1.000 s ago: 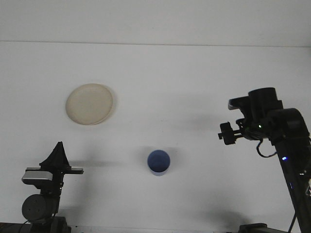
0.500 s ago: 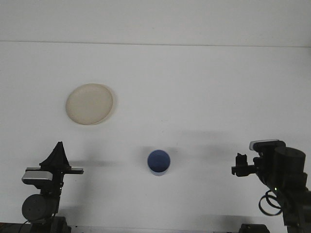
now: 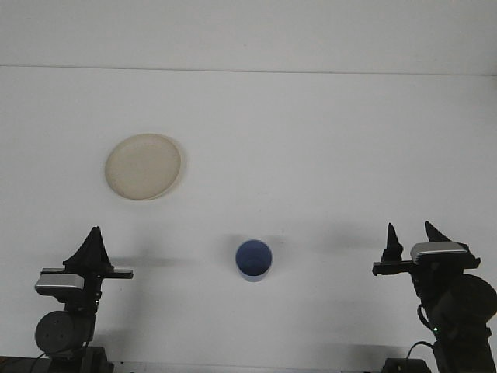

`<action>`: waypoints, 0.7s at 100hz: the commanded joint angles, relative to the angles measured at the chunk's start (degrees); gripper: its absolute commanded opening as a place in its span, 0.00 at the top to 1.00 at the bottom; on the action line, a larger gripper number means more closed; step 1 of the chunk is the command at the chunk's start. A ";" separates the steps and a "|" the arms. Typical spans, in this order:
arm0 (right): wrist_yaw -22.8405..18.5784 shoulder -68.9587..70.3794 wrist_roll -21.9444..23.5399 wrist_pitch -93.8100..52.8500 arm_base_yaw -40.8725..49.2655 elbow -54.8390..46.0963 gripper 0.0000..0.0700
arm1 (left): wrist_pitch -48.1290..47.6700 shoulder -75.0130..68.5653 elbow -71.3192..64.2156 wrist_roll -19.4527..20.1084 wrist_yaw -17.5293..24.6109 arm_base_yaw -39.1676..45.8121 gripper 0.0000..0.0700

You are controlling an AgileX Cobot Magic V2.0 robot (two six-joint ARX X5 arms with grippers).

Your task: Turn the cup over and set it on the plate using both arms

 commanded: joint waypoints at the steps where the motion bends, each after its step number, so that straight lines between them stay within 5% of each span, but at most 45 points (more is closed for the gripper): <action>1: 0.22 0.74 -0.87 0.87 -0.04 0.15 0.31 | 0.92 -0.11 -1.09 -0.13 0.04 0.11 0.98; 70: 1.11 1.36 -2.27 1.73 -0.04 0.17 0.31 | 0.92 -0.11 -1.09 -0.13 0.02 0.11 0.98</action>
